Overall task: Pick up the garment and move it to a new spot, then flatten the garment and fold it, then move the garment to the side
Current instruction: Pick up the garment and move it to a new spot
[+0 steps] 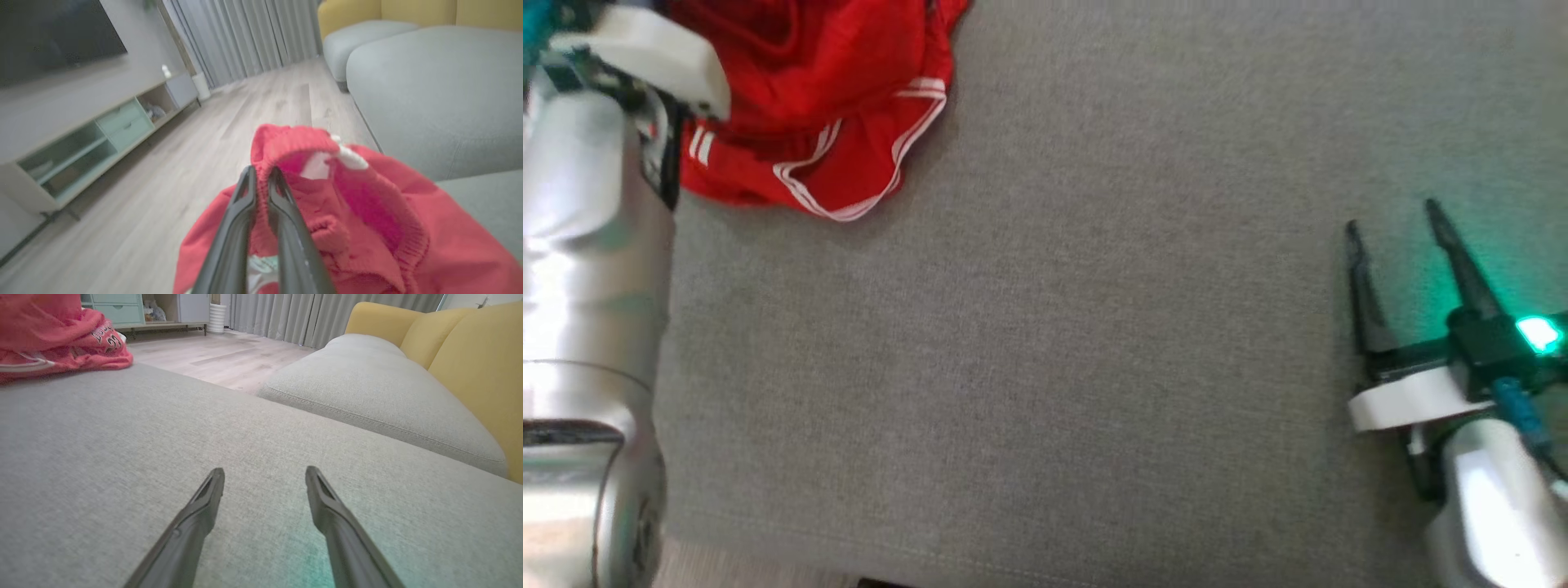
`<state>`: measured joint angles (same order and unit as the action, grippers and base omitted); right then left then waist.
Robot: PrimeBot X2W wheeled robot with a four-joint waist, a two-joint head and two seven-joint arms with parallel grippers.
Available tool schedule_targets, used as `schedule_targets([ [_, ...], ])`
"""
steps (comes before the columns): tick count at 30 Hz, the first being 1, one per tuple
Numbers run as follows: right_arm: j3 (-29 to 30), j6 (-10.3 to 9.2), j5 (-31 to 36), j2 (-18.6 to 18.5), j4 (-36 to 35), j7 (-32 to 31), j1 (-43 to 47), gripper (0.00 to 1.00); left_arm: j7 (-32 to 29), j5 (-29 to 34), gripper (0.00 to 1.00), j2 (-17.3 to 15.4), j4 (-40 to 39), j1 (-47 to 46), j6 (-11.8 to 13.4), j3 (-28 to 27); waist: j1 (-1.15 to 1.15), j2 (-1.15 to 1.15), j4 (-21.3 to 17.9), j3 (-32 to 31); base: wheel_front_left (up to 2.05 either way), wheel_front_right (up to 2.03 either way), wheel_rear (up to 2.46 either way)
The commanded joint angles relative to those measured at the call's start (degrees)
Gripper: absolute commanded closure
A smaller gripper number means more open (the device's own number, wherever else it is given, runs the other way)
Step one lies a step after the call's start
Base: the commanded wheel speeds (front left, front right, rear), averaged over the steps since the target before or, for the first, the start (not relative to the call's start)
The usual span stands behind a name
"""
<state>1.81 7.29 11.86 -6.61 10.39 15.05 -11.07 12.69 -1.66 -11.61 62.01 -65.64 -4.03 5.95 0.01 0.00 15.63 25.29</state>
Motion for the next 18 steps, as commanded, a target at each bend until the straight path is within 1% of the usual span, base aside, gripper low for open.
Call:
schedule_targets([
  [1,-2.33,0.2,-0.69,1.37,-0.61,-0.05,-0.14,0.0,1.23,0.92,1.0,-4.1,-2.92,-2.89,0.43,-0.12,-0.01,0.0,-1.59,-3.31,0.0,0.0,0.0],
  [5,-3.26,0.2,-1.72,2.84,0.19,-0.05,-0.17,0.0,2.1,3.09,1.0,-5.1,-7.3,-4.41,-0.47,2.81,-0.01,0.0,-4.52,-7.97,0.0,0.0,0.0],
  [7,-3.32,0.2,-2.24,3.29,0.01,-0.05,0.04,0.0,2.22,3.22,1.0,-4.76,-10.39,-5.16,-1.35,4.06,-0.01,0.0,-6.02,-10.07,0.0,0.0,0.0],
  [10,-3.22,0.2,-3.11,3.62,-0.8,-0.05,0.47,0.0,2.27,3.09,1.0,-4.56,-17.34,-6.23,-2.5,6.29,-0.01,0.0,-8.86,-12.23,0.0,0.0,0.0],
  [12,-3.49,0.2,-4.93,3.68,-1.42,-0.05,0.74,0.0,2.28,1.72,1.0,-4.2,-21.55,-6.15,-3.0,7.33,-0.01,0.0,-11.37,-13.59,0.0,0.0,0.0],
  [15,-3.72,0.2,-7.5,3.71,-2.55,-0.05,1.35,0.0,2.29,0.23,1.0,-4.29,-26.15,-5.98,-3.36,10.62,-0.01,0.0,-15.35,-15.16,0.0,0.0,0.0],
  [18,-3.62,0.2,-9.18,3.71,-3.81,-0.05,2.22,0.0,2.18,-3.34,1.0,-4.24,-29.98,-6.42,-3.42,15.8,-0.01,0.0,-18.94,-16.28,0.0,0.0,0.0],
])
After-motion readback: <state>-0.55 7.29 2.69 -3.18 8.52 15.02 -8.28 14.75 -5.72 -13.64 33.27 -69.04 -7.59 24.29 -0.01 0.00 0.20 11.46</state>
